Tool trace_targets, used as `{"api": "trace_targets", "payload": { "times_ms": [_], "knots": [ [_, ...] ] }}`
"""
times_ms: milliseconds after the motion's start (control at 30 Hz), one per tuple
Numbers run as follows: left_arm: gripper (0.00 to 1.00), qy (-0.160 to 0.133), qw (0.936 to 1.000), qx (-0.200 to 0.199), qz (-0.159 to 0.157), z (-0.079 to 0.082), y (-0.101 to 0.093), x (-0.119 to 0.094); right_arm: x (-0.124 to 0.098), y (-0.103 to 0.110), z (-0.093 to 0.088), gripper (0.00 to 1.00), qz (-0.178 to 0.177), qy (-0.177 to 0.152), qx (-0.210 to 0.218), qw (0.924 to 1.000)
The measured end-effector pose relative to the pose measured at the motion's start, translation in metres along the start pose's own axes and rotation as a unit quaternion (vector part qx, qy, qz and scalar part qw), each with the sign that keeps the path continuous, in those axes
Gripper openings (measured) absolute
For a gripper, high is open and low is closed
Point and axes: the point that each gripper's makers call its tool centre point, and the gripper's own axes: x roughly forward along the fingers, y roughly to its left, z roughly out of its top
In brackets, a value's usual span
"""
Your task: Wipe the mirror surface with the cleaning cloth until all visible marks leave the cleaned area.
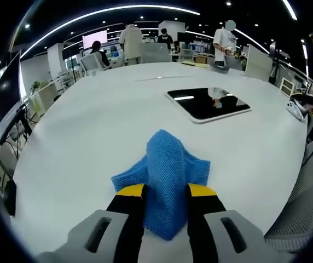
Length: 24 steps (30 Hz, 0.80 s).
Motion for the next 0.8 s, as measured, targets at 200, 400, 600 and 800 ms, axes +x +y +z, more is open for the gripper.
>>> {"api": "trace_targets", "payload": {
  "times_ms": [200, 400, 600, 800],
  "knots": [
    [0.37, 0.003, 0.9999, -0.003, 0.012, -0.0002, 0.0037, -0.0003, -0.0001, 0.0001, -0.0003, 0.89, 0.000, 0.001, 0.000, 1.0000],
    [0.38, 0.002, 0.9999, -0.008, 0.013, -0.0004, 0.0043, -0.0004, 0.0001, -0.0003, -0.0019, 0.89, 0.001, 0.004, 0.001, 1.0000],
    [0.38, -0.005, 0.9999, -0.011, 0.009, 0.0004, 0.0040, -0.0013, -0.0001, -0.0003, -0.0009, 0.88, 0.000, 0.002, 0.000, 1.0000],
    [0.42, -0.028, 0.9989, -0.037, 0.003, 0.0056, 0.0040, -0.0044, 0.0003, 0.0004, -0.0007, 0.88, 0.001, 0.002, 0.000, 1.0000]
  ]
}}
